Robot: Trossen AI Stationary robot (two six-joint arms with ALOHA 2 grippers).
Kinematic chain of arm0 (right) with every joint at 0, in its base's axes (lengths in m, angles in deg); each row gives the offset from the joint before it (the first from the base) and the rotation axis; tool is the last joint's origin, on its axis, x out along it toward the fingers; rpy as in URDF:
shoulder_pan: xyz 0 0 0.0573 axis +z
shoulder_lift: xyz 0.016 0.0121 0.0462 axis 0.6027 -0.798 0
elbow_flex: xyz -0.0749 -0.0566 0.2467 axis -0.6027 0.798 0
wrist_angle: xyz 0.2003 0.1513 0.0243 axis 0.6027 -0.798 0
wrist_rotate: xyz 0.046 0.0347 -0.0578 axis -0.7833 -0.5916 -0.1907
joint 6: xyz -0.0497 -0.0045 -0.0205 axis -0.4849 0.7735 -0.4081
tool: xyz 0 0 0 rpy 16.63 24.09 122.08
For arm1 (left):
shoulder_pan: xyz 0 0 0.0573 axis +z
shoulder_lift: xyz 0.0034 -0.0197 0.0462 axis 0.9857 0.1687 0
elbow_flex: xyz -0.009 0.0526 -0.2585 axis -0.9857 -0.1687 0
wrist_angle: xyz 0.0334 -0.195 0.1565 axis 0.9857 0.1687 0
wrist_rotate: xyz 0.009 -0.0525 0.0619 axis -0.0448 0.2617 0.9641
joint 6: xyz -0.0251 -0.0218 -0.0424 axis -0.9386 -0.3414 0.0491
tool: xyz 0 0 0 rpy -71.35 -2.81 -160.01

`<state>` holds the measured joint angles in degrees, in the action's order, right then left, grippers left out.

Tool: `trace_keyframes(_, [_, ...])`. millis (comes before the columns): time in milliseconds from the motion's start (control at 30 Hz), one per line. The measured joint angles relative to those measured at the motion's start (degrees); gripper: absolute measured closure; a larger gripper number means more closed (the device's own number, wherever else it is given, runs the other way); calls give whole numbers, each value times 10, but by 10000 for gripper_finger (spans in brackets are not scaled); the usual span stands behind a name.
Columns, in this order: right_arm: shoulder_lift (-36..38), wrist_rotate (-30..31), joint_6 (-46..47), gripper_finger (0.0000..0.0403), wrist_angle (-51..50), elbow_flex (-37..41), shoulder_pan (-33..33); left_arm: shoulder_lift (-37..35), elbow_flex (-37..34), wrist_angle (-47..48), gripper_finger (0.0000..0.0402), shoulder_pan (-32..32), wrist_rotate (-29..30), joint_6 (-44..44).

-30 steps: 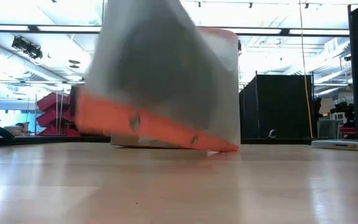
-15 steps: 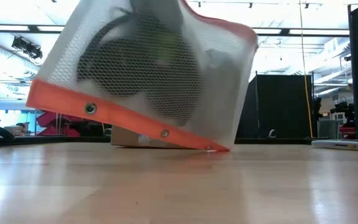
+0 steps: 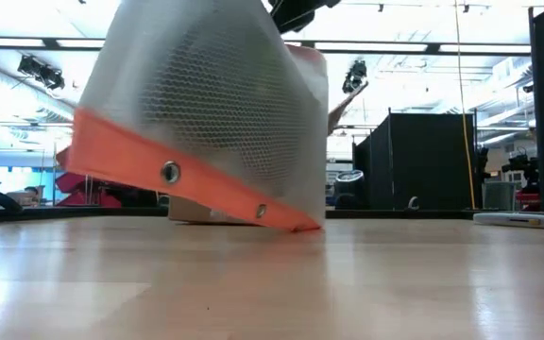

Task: Unpack boxes
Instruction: Close the transparent zip bag

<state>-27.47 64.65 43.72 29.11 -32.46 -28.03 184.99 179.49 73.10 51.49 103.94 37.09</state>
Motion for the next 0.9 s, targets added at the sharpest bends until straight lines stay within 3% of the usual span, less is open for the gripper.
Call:
trace_keyframes(367, [-57, -66, -45, 192, 56, 0, -34, 0, 0, 18, 401, -4, -8, 8])
trace_keyframes(467, [-71, -66, -11, 241, 44, 0, -40, 0, 0, 46, 401, -4, -9, -2])
trace_keyframes(600, [-71, -91, 15, 378, -3, 0, -49, -2, -4, 75, 401, -3, -22, -31])
trace_keyframes(900, [5, -83, 91, 399, -175, 0, -40, -12, -53, 71, 401, -7, -8, -34])
